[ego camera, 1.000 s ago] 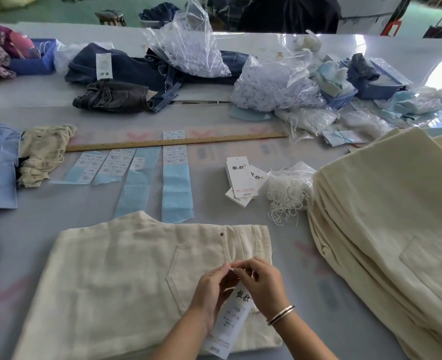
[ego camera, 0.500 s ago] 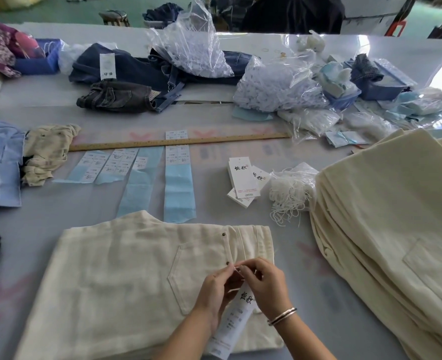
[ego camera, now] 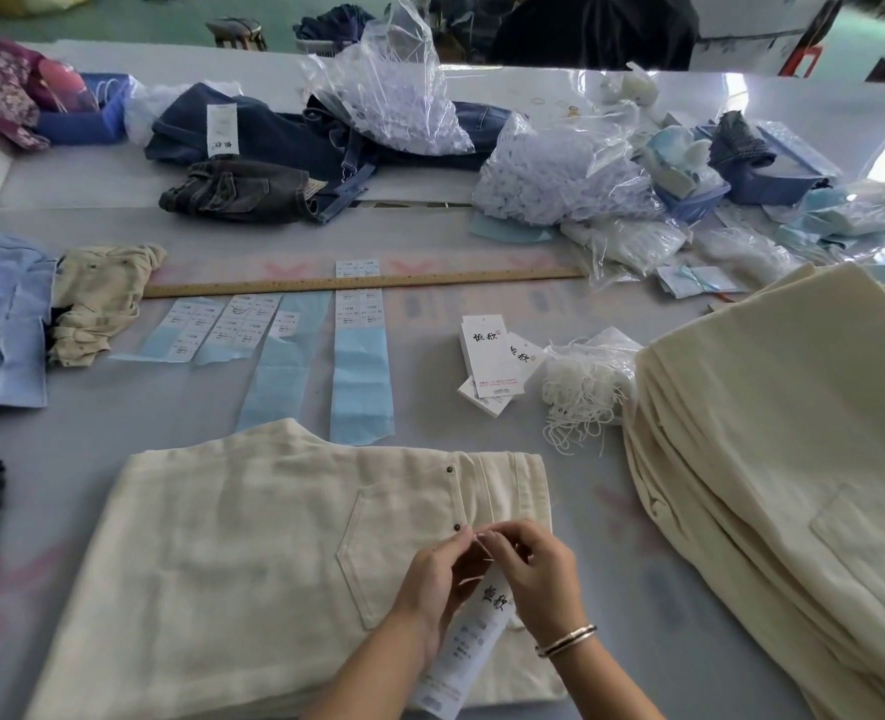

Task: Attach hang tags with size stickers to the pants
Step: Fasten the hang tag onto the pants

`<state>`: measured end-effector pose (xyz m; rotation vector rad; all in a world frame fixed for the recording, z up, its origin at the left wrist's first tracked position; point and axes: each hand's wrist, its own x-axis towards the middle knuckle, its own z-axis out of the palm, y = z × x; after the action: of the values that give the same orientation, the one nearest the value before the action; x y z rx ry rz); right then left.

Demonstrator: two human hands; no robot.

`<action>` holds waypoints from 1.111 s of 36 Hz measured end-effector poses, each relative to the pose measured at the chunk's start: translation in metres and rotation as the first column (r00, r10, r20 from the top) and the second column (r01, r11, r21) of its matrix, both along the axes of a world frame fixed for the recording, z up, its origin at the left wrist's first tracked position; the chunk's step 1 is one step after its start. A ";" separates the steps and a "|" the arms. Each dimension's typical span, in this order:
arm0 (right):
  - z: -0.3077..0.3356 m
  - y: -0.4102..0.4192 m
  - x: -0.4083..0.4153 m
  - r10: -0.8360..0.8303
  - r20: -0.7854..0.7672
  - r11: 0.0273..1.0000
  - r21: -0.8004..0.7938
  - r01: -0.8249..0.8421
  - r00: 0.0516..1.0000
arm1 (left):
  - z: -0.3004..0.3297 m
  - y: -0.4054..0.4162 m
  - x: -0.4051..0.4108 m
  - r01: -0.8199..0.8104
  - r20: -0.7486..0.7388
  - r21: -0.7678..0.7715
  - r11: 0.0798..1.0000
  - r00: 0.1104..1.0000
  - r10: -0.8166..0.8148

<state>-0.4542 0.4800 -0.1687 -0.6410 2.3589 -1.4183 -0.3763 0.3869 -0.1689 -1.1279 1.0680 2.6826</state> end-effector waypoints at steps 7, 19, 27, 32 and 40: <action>0.001 -0.001 0.000 0.008 -0.008 1.000 0.003 -0.008 1.000 | -0.001 0.001 0.000 -0.011 0.017 0.015 1.000 1.000 0.011; -0.001 0.002 0.000 0.018 -0.024 1.000 0.016 -0.017 1.000 | -0.002 0.002 -0.002 0.004 0.019 0.027 1.000 1.000 -0.004; -0.007 0.003 -0.001 0.004 -0.018 1.000 0.020 -0.004 1.000 | -0.001 0.003 -0.002 -0.010 0.028 0.008 1.000 1.000 0.010; -0.009 0.003 -0.001 0.022 -0.062 0.999 0.039 -0.020 0.998 | -0.001 0.003 -0.001 -0.002 0.055 -0.029 1.000 0.998 0.004; -0.016 0.006 -0.003 0.029 -0.151 0.996 0.088 -0.016 0.988 | 0.004 0.006 -0.005 0.096 0.117 -0.195 0.976 0.990 -0.074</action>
<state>-0.4572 0.4860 -0.1845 -0.7750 2.5053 -1.2917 -0.3810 0.3926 -0.1653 -1.2123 1.3588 2.4617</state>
